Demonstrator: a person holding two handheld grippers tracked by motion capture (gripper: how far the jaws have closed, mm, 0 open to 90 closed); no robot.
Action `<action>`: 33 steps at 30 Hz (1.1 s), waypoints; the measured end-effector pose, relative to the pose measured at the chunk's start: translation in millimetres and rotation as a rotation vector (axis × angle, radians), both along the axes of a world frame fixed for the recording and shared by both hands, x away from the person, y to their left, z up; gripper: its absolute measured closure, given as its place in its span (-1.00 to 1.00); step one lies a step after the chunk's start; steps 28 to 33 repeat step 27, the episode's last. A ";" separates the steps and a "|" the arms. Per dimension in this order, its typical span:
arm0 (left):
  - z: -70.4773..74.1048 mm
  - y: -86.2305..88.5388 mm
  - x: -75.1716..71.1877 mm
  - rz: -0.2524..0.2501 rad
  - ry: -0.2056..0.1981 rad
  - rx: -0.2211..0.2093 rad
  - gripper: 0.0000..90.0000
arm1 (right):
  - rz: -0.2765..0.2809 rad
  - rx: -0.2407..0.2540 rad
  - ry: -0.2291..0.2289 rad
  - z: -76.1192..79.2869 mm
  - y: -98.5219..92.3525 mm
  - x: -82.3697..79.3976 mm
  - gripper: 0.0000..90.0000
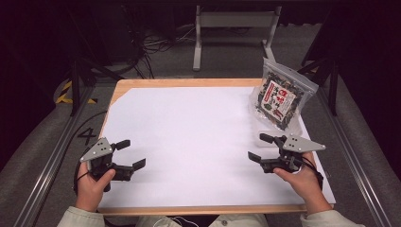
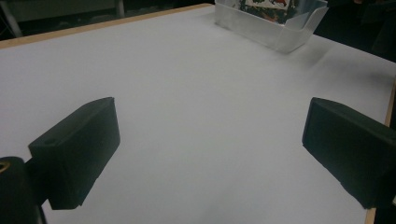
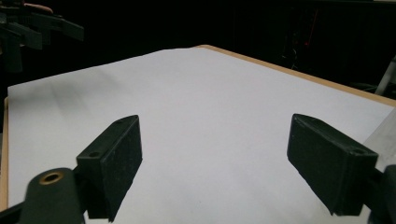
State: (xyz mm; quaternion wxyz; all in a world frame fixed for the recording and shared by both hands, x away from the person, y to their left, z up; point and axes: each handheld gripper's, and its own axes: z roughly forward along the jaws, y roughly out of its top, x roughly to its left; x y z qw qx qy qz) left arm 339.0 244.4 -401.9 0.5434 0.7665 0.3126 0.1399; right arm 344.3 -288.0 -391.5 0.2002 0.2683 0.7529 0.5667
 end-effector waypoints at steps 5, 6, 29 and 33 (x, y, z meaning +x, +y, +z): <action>-7.7 -0.7 2.1 -0.002 0.013 -0.007 -0.92 | -0.010 0.003 0.014 -16.6 2.5 3.1 -0.59; -9.0 -0.7 2.7 0.002 0.016 -0.007 -0.92 | -0.010 0.001 0.015 -20.0 3.0 3.9 -0.59; -36.5 -3.9 3.1 0.039 0.047 -0.008 -0.95 | -0.047 -0.071 0.076 -50.2 3.4 12.0 -0.58; -36.5 -3.9 3.1 0.039 0.047 -0.008 -0.95 | -0.047 -0.071 0.076 -50.2 3.4 12.0 -0.58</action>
